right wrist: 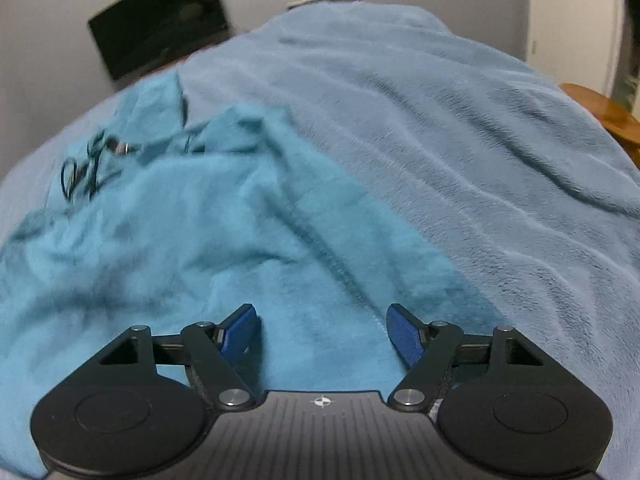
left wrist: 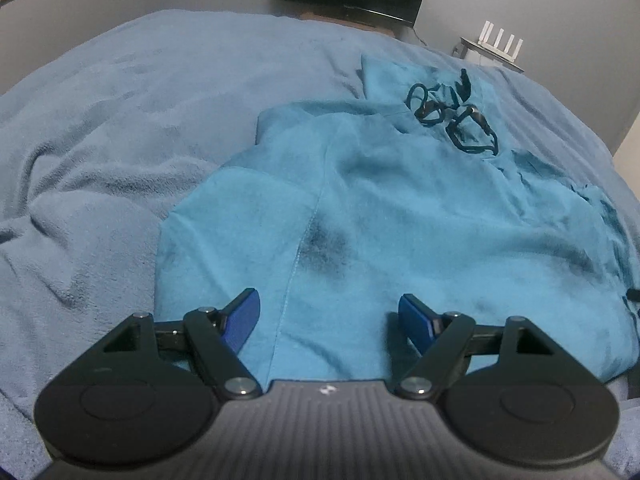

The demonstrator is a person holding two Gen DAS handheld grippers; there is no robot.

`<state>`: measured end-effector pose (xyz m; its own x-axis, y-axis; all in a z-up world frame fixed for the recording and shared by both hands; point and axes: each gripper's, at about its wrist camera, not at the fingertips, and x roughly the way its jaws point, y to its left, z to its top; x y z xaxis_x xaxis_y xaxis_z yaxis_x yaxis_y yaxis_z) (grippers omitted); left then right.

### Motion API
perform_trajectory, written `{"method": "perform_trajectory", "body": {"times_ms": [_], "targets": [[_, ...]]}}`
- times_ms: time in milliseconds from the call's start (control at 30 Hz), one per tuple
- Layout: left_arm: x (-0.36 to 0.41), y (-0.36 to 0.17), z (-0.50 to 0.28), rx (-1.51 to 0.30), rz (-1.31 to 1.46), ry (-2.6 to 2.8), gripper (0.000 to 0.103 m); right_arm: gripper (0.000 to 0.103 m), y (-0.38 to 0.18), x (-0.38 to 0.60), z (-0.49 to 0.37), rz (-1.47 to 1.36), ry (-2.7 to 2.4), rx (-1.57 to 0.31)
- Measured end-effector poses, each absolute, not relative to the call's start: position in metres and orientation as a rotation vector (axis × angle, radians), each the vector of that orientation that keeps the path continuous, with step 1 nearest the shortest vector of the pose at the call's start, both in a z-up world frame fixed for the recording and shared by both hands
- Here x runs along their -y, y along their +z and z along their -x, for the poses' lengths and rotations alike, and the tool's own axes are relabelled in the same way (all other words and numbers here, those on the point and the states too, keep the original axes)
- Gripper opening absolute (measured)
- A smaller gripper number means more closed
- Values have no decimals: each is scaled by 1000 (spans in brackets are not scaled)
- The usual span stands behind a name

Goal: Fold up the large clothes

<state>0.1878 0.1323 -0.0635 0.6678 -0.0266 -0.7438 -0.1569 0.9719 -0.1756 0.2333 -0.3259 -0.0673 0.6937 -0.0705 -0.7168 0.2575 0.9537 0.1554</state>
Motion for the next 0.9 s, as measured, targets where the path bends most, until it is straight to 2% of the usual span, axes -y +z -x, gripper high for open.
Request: {"method": "perform_trajectory", "body": {"times_ms": [167,300,567,767,900], "targets": [[-132,-45,-173,-724,276,42,77,80,-46,342,-212,-396,-174,-604],[-116,-37,-173,-680,206,17,77,80,-47,351,-212,-504,-109,-547],[-77,-53,-224,-714,158,-49,77,78,-73,318,-258,-265,-89,-656],[-65,-47,-266,-672,172,-95,77,77,-48,302,-259,-202,16,-472],[-70,-27,-310,-635,176,-162,77,75,-30,291,-293,-183,115,-466]]}}
